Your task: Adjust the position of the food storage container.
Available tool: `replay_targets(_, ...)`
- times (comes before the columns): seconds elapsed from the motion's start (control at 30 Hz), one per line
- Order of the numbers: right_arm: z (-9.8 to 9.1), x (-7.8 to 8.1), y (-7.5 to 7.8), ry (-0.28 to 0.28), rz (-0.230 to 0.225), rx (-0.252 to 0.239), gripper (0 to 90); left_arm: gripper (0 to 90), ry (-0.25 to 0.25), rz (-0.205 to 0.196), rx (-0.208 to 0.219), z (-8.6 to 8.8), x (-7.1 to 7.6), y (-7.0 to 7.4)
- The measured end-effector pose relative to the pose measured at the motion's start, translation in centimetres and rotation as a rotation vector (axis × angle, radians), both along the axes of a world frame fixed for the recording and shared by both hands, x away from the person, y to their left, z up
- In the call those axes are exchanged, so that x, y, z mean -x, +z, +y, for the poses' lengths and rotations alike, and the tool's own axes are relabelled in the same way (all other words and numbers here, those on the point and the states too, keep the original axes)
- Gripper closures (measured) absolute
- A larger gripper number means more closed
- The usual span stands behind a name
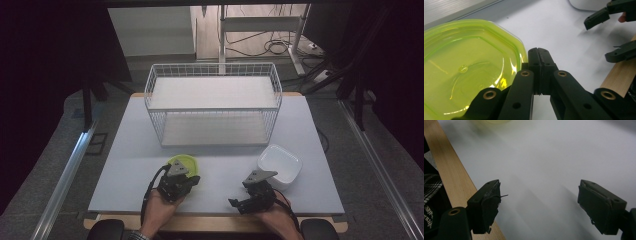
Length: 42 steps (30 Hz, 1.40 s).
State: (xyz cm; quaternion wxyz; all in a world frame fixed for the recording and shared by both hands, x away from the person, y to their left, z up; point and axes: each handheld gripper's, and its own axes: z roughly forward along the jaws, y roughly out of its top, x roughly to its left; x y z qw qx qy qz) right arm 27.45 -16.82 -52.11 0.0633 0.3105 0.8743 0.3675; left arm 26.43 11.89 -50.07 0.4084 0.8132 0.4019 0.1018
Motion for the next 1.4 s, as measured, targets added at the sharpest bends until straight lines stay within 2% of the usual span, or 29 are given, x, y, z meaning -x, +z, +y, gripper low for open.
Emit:
replay_targets(0.13, 0.0, 0.0, -0.1, 0.001, 0.004, 0.001, 19.0, 90.0, -0.016, -0.006, 0.016, -0.4, -0.2, 0.5)
replay_targets(0.23, 0.1, -0.1, -0.1, 0.000, 0.006, 0.005, 19.0, 90.0, -0.029, -0.017, 0.003, -1.0, -0.5, 0.8)
replay_targets(0.3, 0.1, -0.1, -0.1, 0.000, 0.004, 0.007, 19.0, 90.0, -0.034, -0.029, -0.033, -1.8, -1.7, 1.2)
replay_targets(0.37, 0.0, -0.1, -0.1, -0.001, 0.003, 0.005, 19.0, 90.0, -0.031, -0.036, -0.049, -2.0, -2.2, 1.3)
replay_targets(0.43, 0.0, -0.1, -0.2, -0.004, 0.005, 0.005, 19.0, 90.0, -0.022, -0.035, -0.097, -2.7, -3.2, 1.4)
replay_targets(0.47, 0.0, -0.1, -0.2, -0.004, 0.005, 0.005, 19.0, 90.0, -0.022, -0.035, -0.097, -2.7, -3.2, 1.4)
replay_targets(0.57, 0.0, -0.2, -0.2, -0.005, 0.013, 0.002, 19.0, 90.0, -0.011, -0.028, -0.139, -2.9, -3.6, 1.4)
replay_targets(0.67, 0.0, -0.1, -0.2, -0.004, 0.014, 0.003, 19.0, 90.0, 0.005, -0.016, -0.143, -2.5, -3.8, 1.2)
replay_targets(0.7, 0.0, -0.1, -0.2, -0.003, 0.014, 0.004, 19.0, 90.0, 0.014, -0.019, -0.159, -2.1, -3.8, 1.1)
replay_targets(0.83, 0.0, -0.1, -0.2, 0.001, 0.014, 0.003, 19.0, 90.0, 0.035, -0.009, -0.143, -1.3, -3.7, 1.1)
replay_targets(1.0, 0.0, -0.1, -0.2, 0.005, 0.013, -0.004, 19.2, 90.0, 0.066, 0.007, -0.140, 0.7, -3.3, 0.6)
replay_targets(1.2, 0.2, 0.1, -0.1, 0.018, 0.020, -0.014, 21.6, 90.0, 0.098, 0.002, -0.157, 2.3, -2.9, 0.5)
replay_targets(1.3, 0.3, 0.1, 0.0, 0.021, 0.035, -0.025, 24.1, 90.0, 0.114, 0.006, -0.137, 3.2, -2.9, 0.4)
replay_targets(1.4, 0.3, 0.2, 0.3, 0.018, 0.029, -0.035, 25.9, 89.3, 0.106, -0.006, -0.140, 3.0, -2.7, 0.6)
